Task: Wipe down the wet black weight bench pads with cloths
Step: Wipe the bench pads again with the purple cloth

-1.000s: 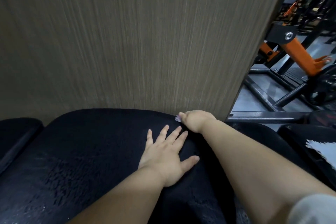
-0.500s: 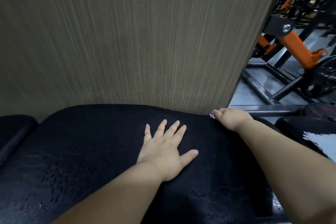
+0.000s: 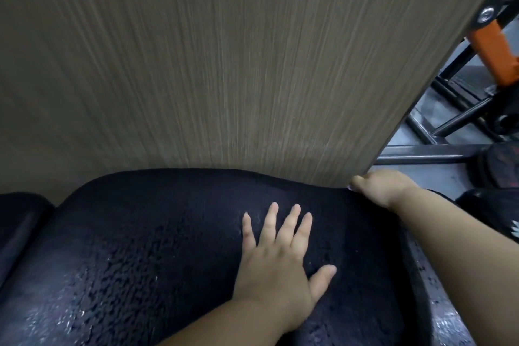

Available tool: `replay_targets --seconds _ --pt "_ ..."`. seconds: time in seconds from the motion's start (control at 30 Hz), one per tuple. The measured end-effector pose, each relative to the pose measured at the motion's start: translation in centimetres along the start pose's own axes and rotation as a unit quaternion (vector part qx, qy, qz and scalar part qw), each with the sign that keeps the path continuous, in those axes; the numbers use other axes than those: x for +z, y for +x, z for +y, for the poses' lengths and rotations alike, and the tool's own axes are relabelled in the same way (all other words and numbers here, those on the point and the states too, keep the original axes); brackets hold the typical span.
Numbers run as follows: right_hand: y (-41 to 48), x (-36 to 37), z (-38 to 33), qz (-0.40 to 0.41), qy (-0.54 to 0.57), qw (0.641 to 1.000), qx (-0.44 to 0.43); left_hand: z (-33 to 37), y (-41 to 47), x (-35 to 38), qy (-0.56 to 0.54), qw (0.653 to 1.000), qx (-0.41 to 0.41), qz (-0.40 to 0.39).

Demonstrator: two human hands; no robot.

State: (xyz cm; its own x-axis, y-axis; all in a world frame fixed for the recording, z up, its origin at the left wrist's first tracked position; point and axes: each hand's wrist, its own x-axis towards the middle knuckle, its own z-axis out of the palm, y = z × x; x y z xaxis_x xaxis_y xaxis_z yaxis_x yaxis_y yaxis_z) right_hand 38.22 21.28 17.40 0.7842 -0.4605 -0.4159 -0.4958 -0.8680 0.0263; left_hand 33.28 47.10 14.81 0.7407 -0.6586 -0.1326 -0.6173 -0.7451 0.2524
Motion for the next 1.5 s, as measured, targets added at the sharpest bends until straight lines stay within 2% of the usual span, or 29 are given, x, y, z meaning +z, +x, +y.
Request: replay_targets --seconds 0.17,0.23,0.33,0.4,0.57,0.67,0.77,0.83,1.03,1.17,1.33,1.5 --pt "-0.1 -0.4 -3.1 -0.034 -0.037 0.999 -0.019 0.0 0.3 0.2 -0.010 1.000 0.001 0.002" --pt "-0.4 -0.1 -5.6 -0.032 -0.023 0.998 -0.051 -0.3 0.3 0.5 -0.036 0.999 0.004 0.016" --pt "-0.9 0.5 -8.9 -0.014 -0.010 0.993 -0.114 -0.4 0.4 0.5 -0.002 0.999 0.007 0.042" --pt "-0.9 1.1 -9.4 0.009 -0.016 0.991 -0.132 -0.4 0.2 0.1 0.011 1.000 -0.007 0.006" --pt "-3.0 1.9 -6.8 0.053 -0.004 0.994 -0.097 -0.1 -0.5 -0.2 0.004 1.000 -0.030 0.006" --pt "-4.0 1.9 -3.2 0.092 -0.002 0.995 -0.038 -1.2 -0.5 -0.5 0.028 0.999 -0.021 -0.004" --pt "-4.4 1.7 -0.5 0.102 -0.031 0.994 0.012 -2.2 -0.7 -0.6 0.039 0.999 -0.020 -0.003" --pt "-4.3 1.6 -1.1 0.098 -0.038 0.994 0.021 -2.4 -0.7 -0.5 0.041 0.999 -0.018 0.002" --pt "-3.1 2.2 -10.8 0.078 -0.052 0.989 -0.118 -2.6 -0.5 -0.3 0.022 0.999 -0.022 0.018" --pt "-2.7 1.9 -13.7 0.059 -0.040 0.986 -0.150 -3.5 -0.2 -0.6 0.021 0.998 -0.054 0.017" --pt "-3.4 1.9 -10.3 0.077 0.000 0.990 -0.116 -5.0 0.3 -1.5 0.035 0.998 -0.053 -0.011" --pt "-3.8 2.1 -2.2 0.102 -0.029 0.993 -0.052 -9.9 -1.1 -3.0 0.047 0.995 -0.089 -0.004"
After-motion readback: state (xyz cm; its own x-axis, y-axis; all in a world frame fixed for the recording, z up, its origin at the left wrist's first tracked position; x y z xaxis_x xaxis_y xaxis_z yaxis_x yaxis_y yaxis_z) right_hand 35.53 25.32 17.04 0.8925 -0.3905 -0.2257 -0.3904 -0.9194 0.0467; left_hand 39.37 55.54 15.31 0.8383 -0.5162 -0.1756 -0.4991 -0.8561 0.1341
